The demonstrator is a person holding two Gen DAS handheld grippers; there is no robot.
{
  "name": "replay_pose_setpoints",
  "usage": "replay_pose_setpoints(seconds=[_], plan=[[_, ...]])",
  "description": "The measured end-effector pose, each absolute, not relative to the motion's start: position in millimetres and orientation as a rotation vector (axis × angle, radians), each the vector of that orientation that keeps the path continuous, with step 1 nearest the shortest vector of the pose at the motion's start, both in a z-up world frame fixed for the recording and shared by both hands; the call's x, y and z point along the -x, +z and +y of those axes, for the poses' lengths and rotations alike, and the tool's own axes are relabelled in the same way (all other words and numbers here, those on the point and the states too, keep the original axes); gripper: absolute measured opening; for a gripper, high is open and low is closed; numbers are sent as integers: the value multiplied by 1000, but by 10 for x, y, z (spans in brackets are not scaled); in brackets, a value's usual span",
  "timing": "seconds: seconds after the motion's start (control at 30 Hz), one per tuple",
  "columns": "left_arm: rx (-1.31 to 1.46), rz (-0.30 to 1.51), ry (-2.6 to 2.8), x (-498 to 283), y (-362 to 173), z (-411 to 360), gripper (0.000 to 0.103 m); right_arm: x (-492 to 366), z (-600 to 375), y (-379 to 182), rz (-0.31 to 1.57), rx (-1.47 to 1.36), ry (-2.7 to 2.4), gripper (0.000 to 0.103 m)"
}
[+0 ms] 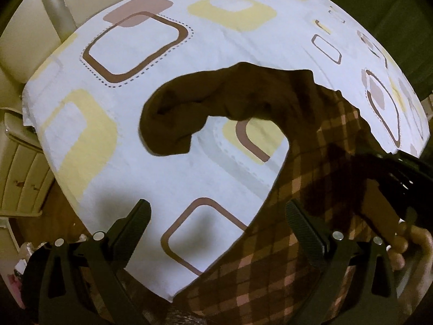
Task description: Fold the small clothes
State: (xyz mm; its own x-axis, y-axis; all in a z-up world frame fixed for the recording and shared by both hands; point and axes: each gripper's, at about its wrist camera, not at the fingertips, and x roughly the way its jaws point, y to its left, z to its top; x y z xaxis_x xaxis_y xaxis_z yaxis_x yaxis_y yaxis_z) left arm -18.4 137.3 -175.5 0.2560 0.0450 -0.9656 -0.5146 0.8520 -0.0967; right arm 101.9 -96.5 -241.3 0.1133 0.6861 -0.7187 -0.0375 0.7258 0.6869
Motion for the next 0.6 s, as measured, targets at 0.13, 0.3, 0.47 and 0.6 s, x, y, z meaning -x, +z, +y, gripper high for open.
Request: replay_pose_setpoints(seconds=[0.13, 0.3, 0.47, 0.6], plan=[[441, 1263, 368, 140, -1779, 1341, 99, -1017, -767, -2530, 1393, -549, 587, 6], [445, 1253, 337, 70, -1775, 1274, 99, -1005, -596, -2649, 1423, -509, 601, 6], [436, 1248, 310, 29, -1747, 1221, 99, -950, -437, -2748, 1456, -463, 620, 6], [436, 1250, 302, 16, -1750, 1196, 99, -922, -331, -2859, 1482, -435, 625, 9]])
